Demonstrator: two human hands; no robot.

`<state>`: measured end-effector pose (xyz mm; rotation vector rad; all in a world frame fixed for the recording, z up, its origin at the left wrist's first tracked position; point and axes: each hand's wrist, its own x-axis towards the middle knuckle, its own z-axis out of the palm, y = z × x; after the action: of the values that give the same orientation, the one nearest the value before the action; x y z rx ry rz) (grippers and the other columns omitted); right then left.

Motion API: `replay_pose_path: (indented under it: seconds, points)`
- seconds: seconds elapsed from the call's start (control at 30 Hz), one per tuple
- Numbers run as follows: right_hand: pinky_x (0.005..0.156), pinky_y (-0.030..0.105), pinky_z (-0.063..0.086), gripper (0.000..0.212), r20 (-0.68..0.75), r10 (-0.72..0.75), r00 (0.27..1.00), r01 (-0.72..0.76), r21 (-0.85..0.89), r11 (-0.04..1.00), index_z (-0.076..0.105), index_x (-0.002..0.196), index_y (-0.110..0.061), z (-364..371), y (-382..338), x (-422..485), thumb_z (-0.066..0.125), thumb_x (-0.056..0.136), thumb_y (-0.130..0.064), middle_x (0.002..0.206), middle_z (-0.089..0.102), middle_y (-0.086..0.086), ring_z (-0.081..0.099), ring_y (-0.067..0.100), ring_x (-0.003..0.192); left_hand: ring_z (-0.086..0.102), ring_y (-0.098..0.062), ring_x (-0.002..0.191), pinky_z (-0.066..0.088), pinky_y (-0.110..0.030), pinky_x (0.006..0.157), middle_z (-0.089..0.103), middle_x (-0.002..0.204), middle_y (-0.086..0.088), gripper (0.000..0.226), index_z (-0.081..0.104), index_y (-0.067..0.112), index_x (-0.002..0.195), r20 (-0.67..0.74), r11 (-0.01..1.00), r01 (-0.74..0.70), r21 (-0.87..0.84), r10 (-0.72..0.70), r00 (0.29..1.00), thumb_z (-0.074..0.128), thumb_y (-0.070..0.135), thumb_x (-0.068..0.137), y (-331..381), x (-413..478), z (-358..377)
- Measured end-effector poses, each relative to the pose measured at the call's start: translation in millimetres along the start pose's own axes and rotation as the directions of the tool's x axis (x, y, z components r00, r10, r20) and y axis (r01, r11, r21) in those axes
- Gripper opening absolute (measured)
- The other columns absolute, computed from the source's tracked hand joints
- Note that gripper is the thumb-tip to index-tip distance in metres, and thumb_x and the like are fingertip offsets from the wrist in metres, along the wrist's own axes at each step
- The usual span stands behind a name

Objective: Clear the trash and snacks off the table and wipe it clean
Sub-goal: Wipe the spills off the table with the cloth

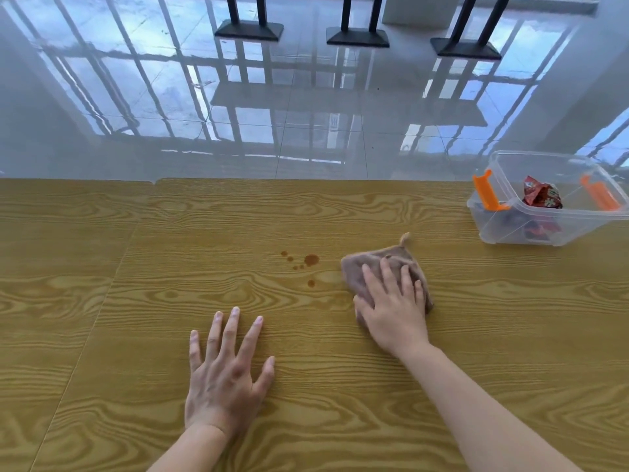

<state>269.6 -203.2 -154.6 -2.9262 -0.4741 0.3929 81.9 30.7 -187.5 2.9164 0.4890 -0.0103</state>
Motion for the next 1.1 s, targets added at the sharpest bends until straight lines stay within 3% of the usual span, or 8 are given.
replay_pose_path:
  seconds: [0.17,0.4,0.47,0.57,0.7,0.77,0.97,1.1]
  points:
    - [0.118,0.049,0.007,0.07,-0.076,-0.268,0.96,0.263,-0.079,0.962,0.017,0.156,-0.032,35,20,-106,0.033,0.094,-0.06,0.166,0.002,-0.004,-0.004,0.025,0.152,0.012,-0.027,0.151,0.013,-0.062,0.117,0.026,0.162,-0.005,0.07,0.035,0.034,0.15,-0.004,1.0,0.016,0.023,-0.016,1.0,0.035,0.064,0.088,-7,-9,0]
    - [0.119,0.048,-0.013,0.067,-0.025,0.138,0.99,-0.138,0.027,0.99,-0.004,0.153,-0.044,4,-3,20,0.017,0.094,-0.067,0.164,-0.017,-0.008,-0.02,0.026,0.148,0.012,-0.027,0.151,0.012,-0.062,0.118,0.026,0.161,-0.006,0.069,0.035,0.034,0.15,-0.005,1.0,0.004,0.02,-0.004,1.0,0.036,0.063,0.088,-11,-4,0]
    - [0.118,0.05,-0.014,0.066,0.003,0.14,0.99,-0.14,0.031,0.99,-0.005,0.153,-0.045,-1,-23,38,0.019,0.095,-0.066,0.163,-0.018,-0.008,-0.021,0.029,0.148,0.011,-0.027,0.152,0.011,-0.061,0.118,0.025,0.162,-0.006,0.069,0.034,0.034,0.151,0.0,1.0,0.01,0.017,-0.01,1.0,0.035,0.064,0.088,-13,-1,-1]
    - [0.119,0.048,-0.014,0.063,0.016,-0.125,0.992,0.125,-0.009,0.992,-0.005,0.152,-0.048,6,-33,-1,0.021,0.096,-0.064,0.161,-0.022,-0.013,-0.024,0.026,0.148,0.011,-0.027,0.152,0.01,-0.061,0.118,0.025,0.162,-0.006,0.069,0.034,0.035,0.151,-0.001,1.0,0.023,0.022,-0.023,1.0,0.034,0.064,0.089,-15,-4,-2]
    - [0.119,0.048,0.0,0.065,0.007,-0.465,0.885,0.463,-0.107,0.88,0.007,0.153,-0.046,27,4,-97,0.031,0.096,-0.062,0.164,-0.006,-0.013,-0.012,0.022,0.151,0.015,-0.029,0.151,0.015,-0.063,0.117,0.027,0.161,-0.007,0.07,0.035,0.033,0.15,-0.008,0.999,0.007,0.041,-0.006,1.0,0.036,0.064,0.088,-10,-10,-2]
    - [0.119,0.047,0.002,0.065,0.0,-0.416,0.909,0.413,-0.123,0.903,0.011,0.154,-0.044,27,21,-84,0.031,0.095,-0.063,0.165,0.001,-0.012,-0.008,0.019,0.151,0.015,-0.029,0.151,0.015,-0.063,0.117,0.027,0.161,-0.007,0.07,0.035,0.033,0.15,0.0,0.999,-0.006,0.044,0.006,1.0,0.036,0.064,0.088,-6,-13,-1]
    - [0.118,0.048,-0.016,0.065,-0.013,0.06,0.998,-0.06,0.009,0.998,-0.007,0.153,-0.045,7,-30,23,0.018,0.096,-0.065,0.162,-0.022,-0.009,-0.023,0.026,0.147,0.012,-0.027,0.151,0.012,-0.061,0.117,0.026,0.162,-0.005,0.069,0.034,0.034,0.15,-0.007,1.0,-0.012,0.015,0.012,1.0,0.037,0.064,0.088,-2,-7,0]
    - [0.119,0.05,-0.01,0.064,-0.006,-0.251,0.968,0.25,-0.023,0.968,0.0,0.154,-0.043,25,-55,-35,0.023,0.098,-0.061,0.163,-0.019,-0.007,-0.024,0.027,0.147,0.012,-0.027,0.152,0.012,-0.061,0.117,0.026,0.162,-0.005,0.069,0.034,0.035,0.151,0.007,1.0,-0.003,0.008,0.003,1.0,0.037,0.063,0.088,-2,-3,-2]
